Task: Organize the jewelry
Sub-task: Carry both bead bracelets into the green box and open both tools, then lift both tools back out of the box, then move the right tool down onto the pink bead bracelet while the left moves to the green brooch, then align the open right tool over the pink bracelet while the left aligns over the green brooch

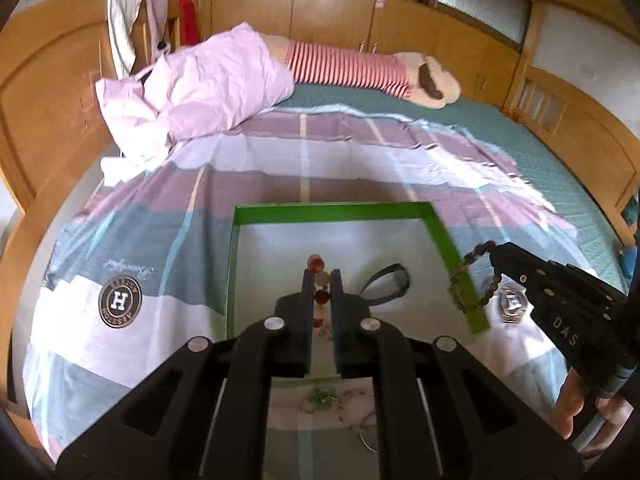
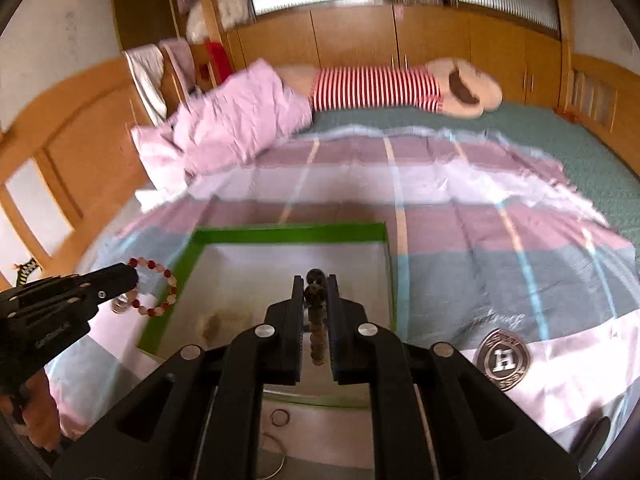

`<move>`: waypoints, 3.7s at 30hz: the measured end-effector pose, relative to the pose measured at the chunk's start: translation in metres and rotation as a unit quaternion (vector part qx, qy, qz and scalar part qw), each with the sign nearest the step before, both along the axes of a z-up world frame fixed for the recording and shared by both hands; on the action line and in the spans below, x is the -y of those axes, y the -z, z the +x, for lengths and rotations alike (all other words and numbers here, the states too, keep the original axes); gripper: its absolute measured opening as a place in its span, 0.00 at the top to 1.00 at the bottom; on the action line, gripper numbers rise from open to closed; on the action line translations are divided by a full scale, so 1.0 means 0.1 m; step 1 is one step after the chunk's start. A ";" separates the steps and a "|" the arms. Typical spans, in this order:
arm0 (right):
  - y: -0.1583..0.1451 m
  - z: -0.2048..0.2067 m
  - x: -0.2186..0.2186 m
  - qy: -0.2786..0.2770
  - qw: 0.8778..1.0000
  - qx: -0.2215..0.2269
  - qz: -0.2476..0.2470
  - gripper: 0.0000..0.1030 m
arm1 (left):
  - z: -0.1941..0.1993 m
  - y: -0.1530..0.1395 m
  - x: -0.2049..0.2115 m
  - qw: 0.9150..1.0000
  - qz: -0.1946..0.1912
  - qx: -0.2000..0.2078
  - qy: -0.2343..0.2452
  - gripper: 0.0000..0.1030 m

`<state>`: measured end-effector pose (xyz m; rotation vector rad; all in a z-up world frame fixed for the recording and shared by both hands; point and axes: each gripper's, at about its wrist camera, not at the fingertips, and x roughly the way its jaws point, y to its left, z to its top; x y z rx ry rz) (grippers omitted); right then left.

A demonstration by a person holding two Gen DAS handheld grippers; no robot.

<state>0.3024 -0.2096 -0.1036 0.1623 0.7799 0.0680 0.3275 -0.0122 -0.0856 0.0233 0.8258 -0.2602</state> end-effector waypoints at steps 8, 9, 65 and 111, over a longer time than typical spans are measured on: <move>0.45 0.22 -0.01 0.012 0.998 -0.060 -0.025 0.90 | 0.35 0.52 -0.05 0.997 0.031 -0.066 -0.038 0.92; 0.47 0.22 0.00 0.014 0.998 -0.063 -0.023 0.89 | 0.36 0.56 -0.06 0.996 0.031 -0.069 -0.040 0.92; 0.73 -0.54 -0.69 -0.116 0.982 -0.133 -0.065 0.93 | -0.27 1.10 -0.38 0.973 0.106 -0.182 -0.092 0.34; 1.04 -0.56 0.03 0.012 0.972 -0.228 -0.051 0.62 | -0.25 1.04 -0.34 0.977 -0.038 -0.208 -0.031 0.72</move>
